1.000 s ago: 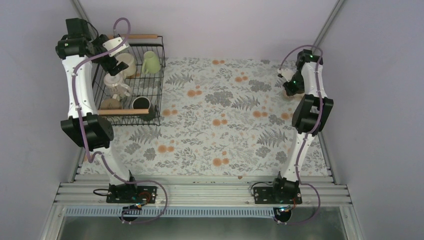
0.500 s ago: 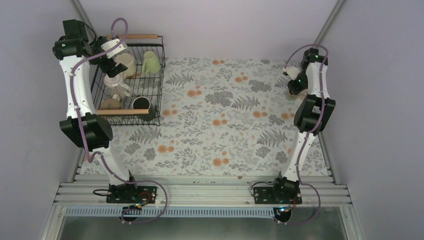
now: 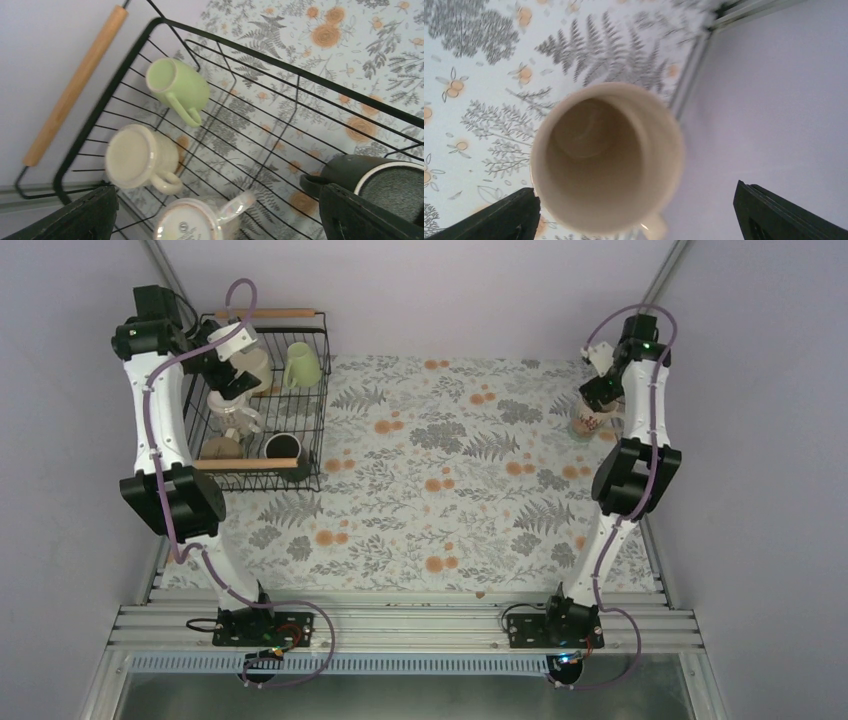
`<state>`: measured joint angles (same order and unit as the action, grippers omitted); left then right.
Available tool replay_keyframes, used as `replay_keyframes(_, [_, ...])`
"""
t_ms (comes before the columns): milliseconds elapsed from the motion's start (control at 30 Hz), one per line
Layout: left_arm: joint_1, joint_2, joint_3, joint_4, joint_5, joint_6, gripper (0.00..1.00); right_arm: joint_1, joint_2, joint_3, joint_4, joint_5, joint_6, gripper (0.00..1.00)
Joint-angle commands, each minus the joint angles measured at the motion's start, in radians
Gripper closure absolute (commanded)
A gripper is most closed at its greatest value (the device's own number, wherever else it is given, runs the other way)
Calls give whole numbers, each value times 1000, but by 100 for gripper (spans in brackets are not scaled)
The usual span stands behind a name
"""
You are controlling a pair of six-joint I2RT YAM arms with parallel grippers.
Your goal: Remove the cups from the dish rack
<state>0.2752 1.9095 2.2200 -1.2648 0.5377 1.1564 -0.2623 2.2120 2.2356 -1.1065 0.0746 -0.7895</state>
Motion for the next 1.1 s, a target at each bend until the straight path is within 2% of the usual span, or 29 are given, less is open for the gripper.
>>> replay_keyframes(0, [-31,-41,-102,59,-39,-51,0,20,-166,-41,138,49,42,0])
replay_keyframes(133, [-109,-71,-234,195,-202,-133,0,77,-253,-61,117,5,53,0])
replay_keyframes(233, [-155,-35,-249,262,-279,-198,0,143,-319,-88,117,-42,69,0])
replay_keyframes(400, [-169,135,-52,257,-265,-295,0,235,-421,-111,127,-220,133,0])
replay_keyframes(733, [-170,509,331,180,-281,-460,0,259,-502,-153,157,-444,259,0])
replay_keyframes(1067, [-168,561,276,281,-303,-536,0,266,-589,-300,225,-475,271,0])
